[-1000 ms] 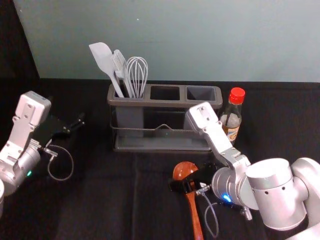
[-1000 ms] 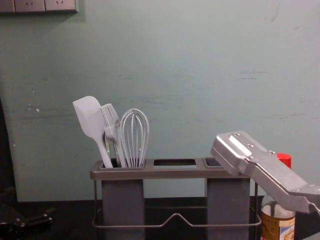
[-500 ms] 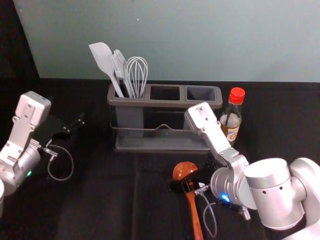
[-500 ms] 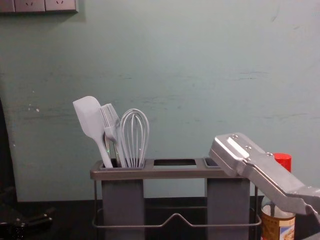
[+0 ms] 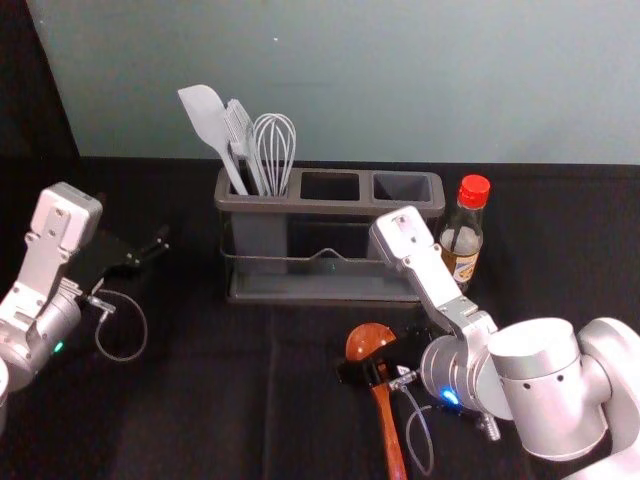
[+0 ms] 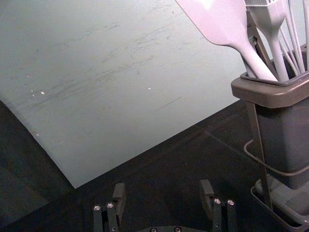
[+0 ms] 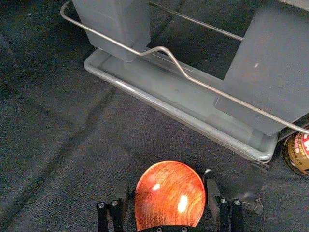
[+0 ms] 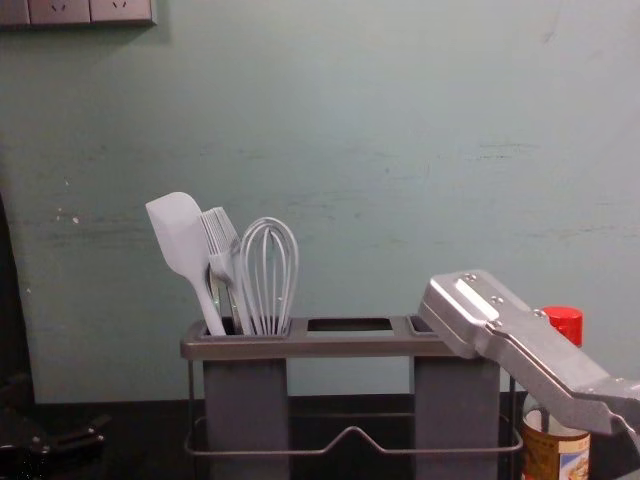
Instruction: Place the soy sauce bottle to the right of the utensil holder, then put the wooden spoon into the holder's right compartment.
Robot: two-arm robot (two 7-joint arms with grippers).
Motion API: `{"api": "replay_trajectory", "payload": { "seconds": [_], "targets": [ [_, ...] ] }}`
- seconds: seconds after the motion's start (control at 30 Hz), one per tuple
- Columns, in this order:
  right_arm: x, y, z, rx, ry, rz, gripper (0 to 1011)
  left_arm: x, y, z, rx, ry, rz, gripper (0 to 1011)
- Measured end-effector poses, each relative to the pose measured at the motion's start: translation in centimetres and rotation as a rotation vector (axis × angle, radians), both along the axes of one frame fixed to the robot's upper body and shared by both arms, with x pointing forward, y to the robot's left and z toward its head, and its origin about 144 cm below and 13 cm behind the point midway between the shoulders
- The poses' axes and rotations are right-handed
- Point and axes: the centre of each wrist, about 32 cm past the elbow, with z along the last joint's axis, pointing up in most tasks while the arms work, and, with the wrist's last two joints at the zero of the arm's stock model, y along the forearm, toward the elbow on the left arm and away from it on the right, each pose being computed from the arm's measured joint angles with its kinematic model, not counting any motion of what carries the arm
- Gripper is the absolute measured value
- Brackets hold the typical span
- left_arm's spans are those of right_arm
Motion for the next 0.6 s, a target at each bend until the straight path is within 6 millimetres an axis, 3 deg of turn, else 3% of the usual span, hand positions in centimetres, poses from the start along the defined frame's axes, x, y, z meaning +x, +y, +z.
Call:
{"api": "replay_trajectory", "payload": {
  "seconds": [0.1, 0.33, 0.6],
  "targets": [
    [0.01, -0.04, -0.01, 0.001, -0.002, -0.001, 998, 0.0, 0.0, 0.0, 0.0, 0.0, 0.0, 1005],
    [0.05, -0.14, -0.01, -0.003, -0.004, -0.008, 851, 0.0, 0.0, 0.0, 0.0, 0.0, 0.0, 1005],
    [-0.05, -0.26, 0.19, -0.004, -0.001, -0.003, 839, 0.0, 0.0, 0.0, 0.0, 0.0, 0.0, 1005]
  ]
}}
